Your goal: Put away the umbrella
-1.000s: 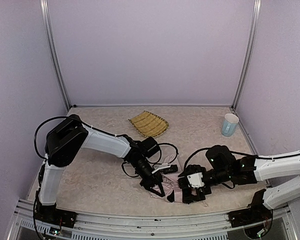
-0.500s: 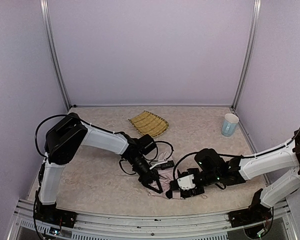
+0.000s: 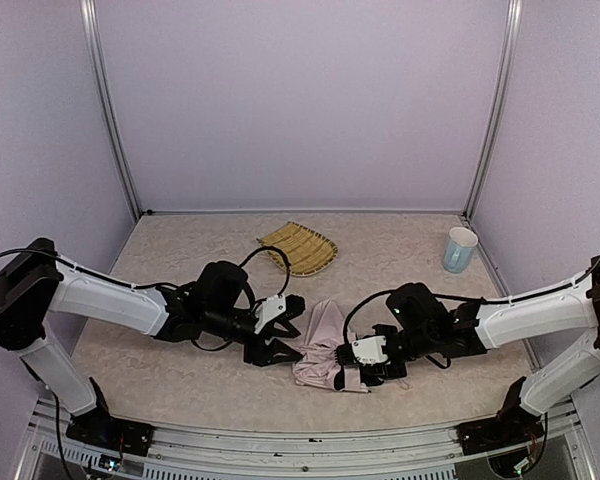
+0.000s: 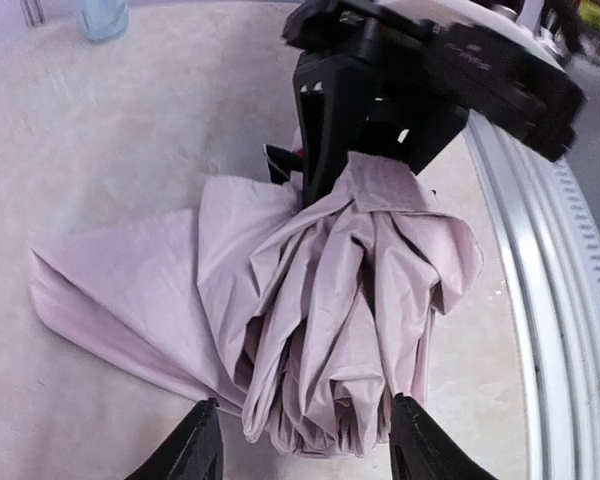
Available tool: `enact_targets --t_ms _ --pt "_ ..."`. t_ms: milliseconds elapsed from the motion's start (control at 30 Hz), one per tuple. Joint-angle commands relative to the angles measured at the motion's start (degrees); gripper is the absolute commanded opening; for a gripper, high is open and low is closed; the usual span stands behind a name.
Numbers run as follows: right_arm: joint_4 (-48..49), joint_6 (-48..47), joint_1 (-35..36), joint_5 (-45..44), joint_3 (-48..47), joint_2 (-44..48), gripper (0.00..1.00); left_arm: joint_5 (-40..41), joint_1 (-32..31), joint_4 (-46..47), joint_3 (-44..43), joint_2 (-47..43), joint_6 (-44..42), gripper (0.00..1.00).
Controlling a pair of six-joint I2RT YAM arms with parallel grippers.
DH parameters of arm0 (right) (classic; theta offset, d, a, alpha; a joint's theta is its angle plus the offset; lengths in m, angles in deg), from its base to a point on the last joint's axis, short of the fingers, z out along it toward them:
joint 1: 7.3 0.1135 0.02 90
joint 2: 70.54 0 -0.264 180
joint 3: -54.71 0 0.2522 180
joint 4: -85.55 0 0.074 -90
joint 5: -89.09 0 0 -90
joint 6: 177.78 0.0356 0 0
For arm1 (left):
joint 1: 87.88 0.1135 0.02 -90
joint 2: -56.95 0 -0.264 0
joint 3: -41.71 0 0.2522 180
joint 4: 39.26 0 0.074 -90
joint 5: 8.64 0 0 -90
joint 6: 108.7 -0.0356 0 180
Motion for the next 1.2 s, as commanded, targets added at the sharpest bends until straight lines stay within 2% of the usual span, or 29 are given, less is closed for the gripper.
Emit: enact_targets --t_ms 0,67,167,267,400,567,800,933,1100,1167 --pt "-9.7 4.2 -2.5 8.0 -3.2 -2.4 0.29 19.1 -8.1 8.3 4.2 -4.8 -14.9 0.55" --pt "-12.8 5.0 -3.9 11.2 -5.6 -4.1 0.29 25.0 -11.8 6.1 3.6 -3.7 -20.1 0.58" --pt "-14.7 5.7 -5.0 12.1 -7.6 -6.8 0.29 29.6 -13.3 4.4 1.0 0.1 -23.4 0.62" --pt "-15.2 5.3 -5.7 12.0 -8.6 -8.5 0.29 32.2 -13.3 2.0 -3.3 5.2 -24.8 0.64" --pt "-14.1 5.4 -7.2 12.9 -9.8 -9.1 0.28 35.3 -12.7 -2.8 -9.4 11.9 -22.7 0.66" --pt "-10.4 4.8 -8.2 14.8 -9.5 -8.1 0.28 32.2 -10.8 -6.9 -11.0 15.2 -20.2 0.66" --pt "-2.3 5.2 -10.1 15.3 -7.2 -5.2 0.31 23.8 -7.0 -17.6 -17.5 21.9 -16.1 0.64" --pt "1.9 4.1 -10.0 15.6 -4.3 -2.6 0.41 21.0 -6.1 -22.0 -21.3 26.3 -14.5 0.53" --pt "2.6 3.9 -10.0 11.2 -2.4 1.4 0.66 19.5 -4.9 -23.4 -21.7 28.2 -12.0 0.24" --pt "2.0 3.7 -10.1 9.5 -1.9 3.2 0.73 18.8 -4.2 -23.9 -21.7 28.5 -11.1 0.14"
